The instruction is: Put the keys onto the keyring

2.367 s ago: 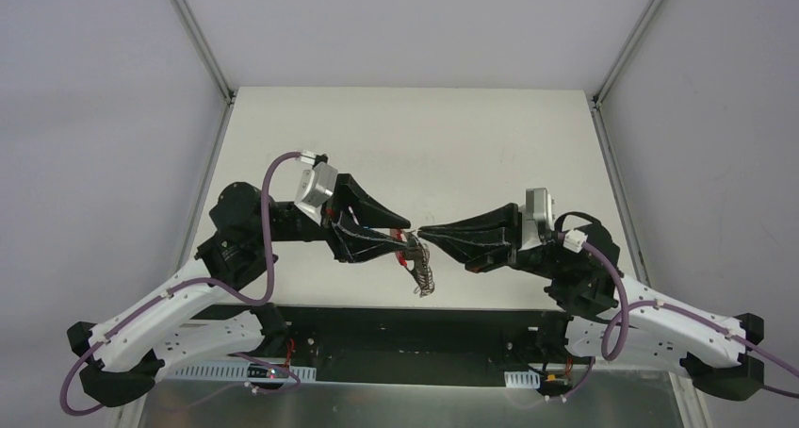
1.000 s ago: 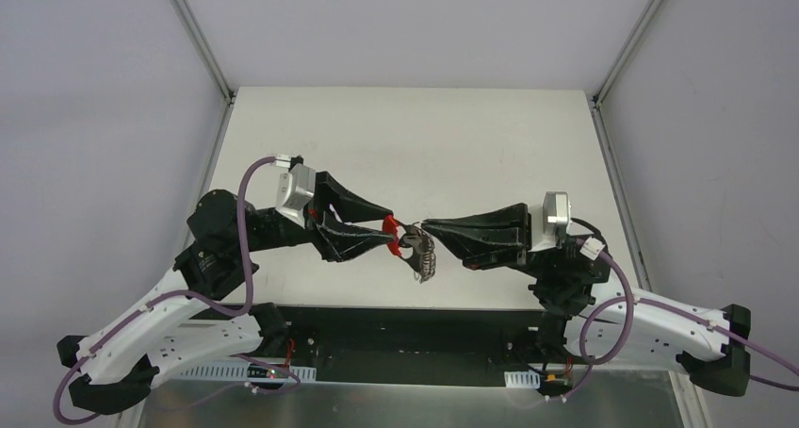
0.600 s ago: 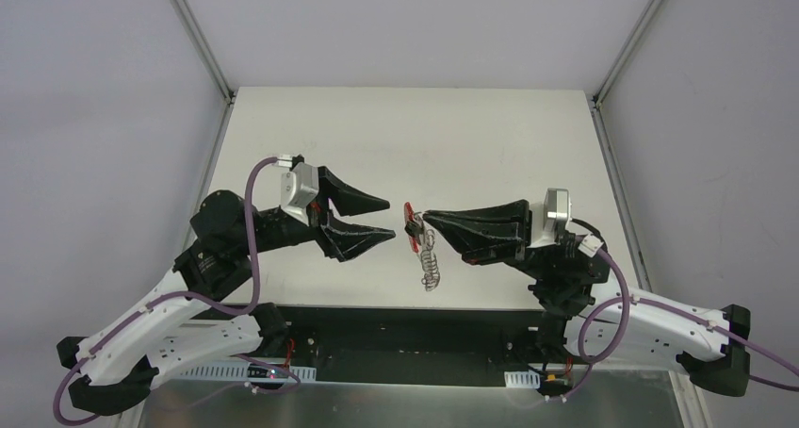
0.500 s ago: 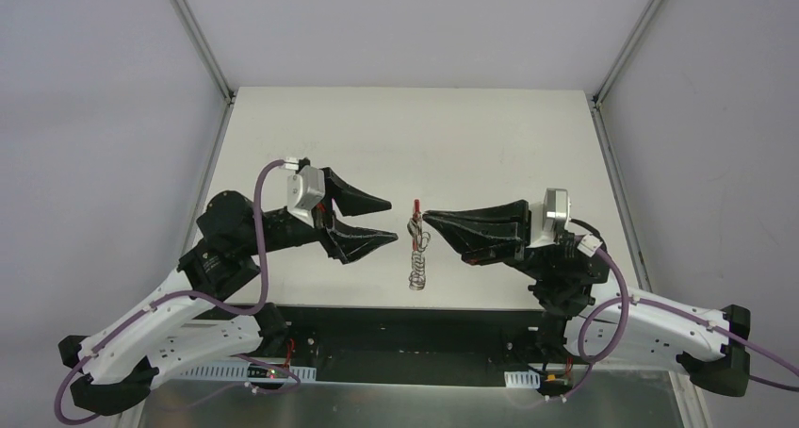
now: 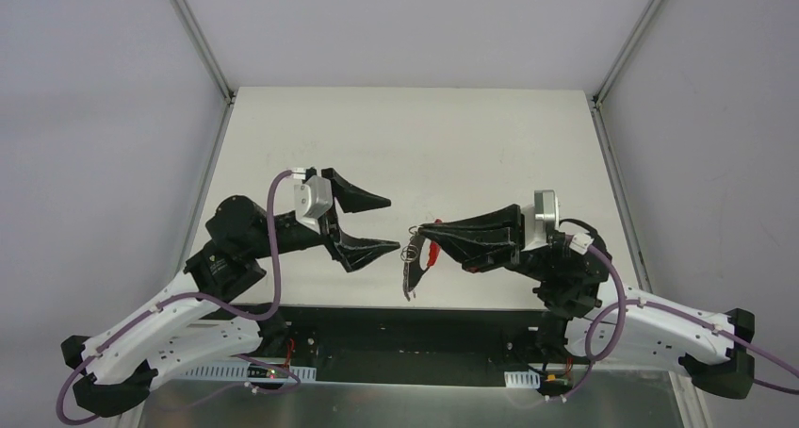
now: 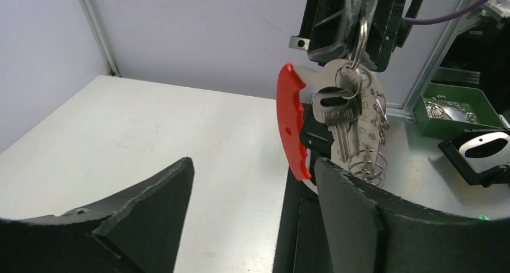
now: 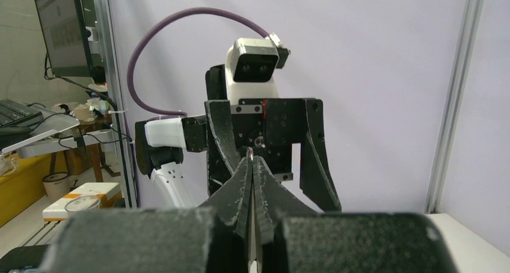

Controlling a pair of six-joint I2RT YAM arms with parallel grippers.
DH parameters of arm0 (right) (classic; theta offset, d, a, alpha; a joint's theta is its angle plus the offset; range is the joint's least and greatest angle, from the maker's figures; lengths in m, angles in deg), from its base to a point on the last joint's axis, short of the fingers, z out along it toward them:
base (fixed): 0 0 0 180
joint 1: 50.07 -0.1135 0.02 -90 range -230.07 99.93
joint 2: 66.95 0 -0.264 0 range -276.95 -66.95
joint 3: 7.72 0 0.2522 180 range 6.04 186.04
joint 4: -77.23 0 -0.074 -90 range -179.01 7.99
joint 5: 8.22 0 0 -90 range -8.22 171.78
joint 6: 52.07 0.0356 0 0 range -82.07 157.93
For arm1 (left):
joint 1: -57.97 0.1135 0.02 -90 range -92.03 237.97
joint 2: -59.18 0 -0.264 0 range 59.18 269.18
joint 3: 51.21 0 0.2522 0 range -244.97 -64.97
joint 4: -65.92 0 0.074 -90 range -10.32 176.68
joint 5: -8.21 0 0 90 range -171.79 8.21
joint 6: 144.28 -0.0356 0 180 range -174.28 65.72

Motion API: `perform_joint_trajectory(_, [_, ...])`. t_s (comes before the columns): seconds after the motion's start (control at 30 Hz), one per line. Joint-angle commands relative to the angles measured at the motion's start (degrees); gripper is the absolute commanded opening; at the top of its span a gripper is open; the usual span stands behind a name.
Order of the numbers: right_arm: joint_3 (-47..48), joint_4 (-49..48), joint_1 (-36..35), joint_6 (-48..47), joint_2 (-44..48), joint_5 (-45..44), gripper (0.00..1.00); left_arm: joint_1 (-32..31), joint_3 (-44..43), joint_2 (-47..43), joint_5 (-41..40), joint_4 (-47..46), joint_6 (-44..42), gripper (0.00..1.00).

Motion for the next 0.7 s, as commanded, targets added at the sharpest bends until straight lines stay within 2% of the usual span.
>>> perform_joint_trajectory(0.0, [3.2, 0.9, -0.3, -0.3, 1.2, -0.5, 0.00, -0.2, 0.3, -1.3, -0.7, -3.7, -0.5, 0.77])
perform_joint_trajectory(0.1, [2.6, 2.0, -0.3, -1.8, 0.9, -4.5, 0.00, -0.2, 0.9, -1.7, -1.3, -3.5, 0.4, 0.83])
perform_joint_trajectory(0.33, [-0.3, 2.8, -0.2, -4.5, -0.3, -12.0, 0.00, -0.3, 2.9, -2.1, -4.7, -2.6, 1.7, 0.84])
perform_joint_trajectory(0.5, [-0.5, 5.4, 0.0, -7.8, -2.8, -21.6, 0.00, -0.3, 3.9, -2.4, -6.9, -2.1, 2.7, 0.87])
perform_joint_trajectory(0.67, [-1.4, 8.8, 2.5, -5.7, -6.4, -26.5, 0.00, -0.2, 6.0, -3.6, -9.1, -1.8, 3.7, 0.89])
